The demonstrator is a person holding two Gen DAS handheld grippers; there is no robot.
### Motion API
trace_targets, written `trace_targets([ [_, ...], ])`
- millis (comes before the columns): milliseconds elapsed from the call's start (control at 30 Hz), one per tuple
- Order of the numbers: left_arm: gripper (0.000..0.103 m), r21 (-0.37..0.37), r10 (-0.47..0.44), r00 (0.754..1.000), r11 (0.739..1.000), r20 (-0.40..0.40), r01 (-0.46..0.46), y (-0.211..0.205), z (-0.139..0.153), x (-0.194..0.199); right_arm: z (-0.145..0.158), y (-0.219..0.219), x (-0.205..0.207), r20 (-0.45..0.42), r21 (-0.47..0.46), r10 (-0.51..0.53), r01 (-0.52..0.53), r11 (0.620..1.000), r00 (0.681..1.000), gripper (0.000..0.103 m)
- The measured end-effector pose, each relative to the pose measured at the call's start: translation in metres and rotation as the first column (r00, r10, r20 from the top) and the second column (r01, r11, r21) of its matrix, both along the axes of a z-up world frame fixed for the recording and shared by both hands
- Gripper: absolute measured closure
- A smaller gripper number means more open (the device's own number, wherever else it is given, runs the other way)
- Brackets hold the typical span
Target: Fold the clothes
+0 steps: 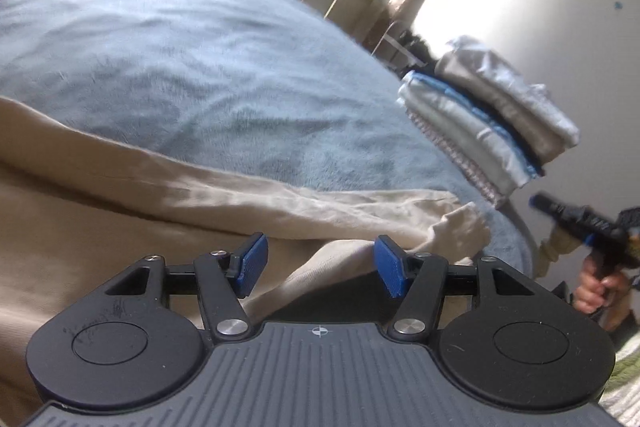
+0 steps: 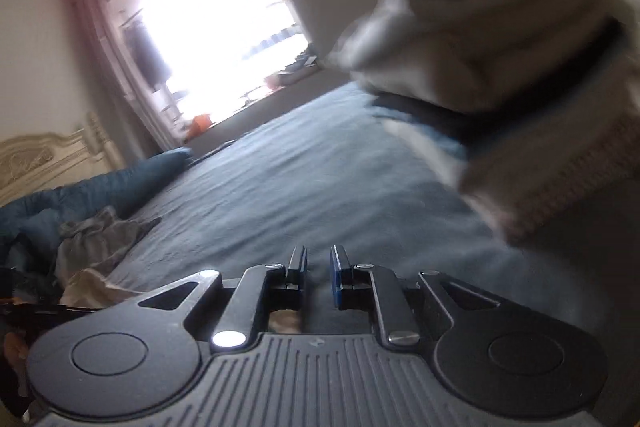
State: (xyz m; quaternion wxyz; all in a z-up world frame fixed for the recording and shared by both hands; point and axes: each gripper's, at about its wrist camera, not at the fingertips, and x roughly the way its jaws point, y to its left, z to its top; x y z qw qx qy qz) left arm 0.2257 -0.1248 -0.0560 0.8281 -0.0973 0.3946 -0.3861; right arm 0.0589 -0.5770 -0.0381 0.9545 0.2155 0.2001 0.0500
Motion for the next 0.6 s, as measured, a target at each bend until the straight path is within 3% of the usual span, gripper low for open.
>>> trace_targets([
  [133,0.044,0.033,-0.032,0.999,0.999,-0.003,0.032,-0.016,-0.007,-0.011,0.018,0.054,0.052,-0.004,-0.074,0.159,-0.159,0.984,0.987,0.085],
  [267,0.044,0.020,-0.060,0.998,0.998,-0.012,0.060,-0.012,-0.008,-0.023,0.006,0.096,0.085,-0.077,-0.135,0.241,-0.249,0.959,0.968,0.083],
  [467,0.044,-0.063,-0.062,0.998,0.996,-0.030,0.060,0.013,-0.001,-0.035,-0.042,0.124,0.075,-0.266,-0.248,0.285,-0.351,0.903,0.921,0.083],
  [600,0.044,-0.121,-0.024,1.000,0.992,-0.019,0.021,0.040,0.013,-0.035,-0.027,0.125,0.063,-0.314,-0.313,0.288,-0.385,0.868,0.905,0.076],
])
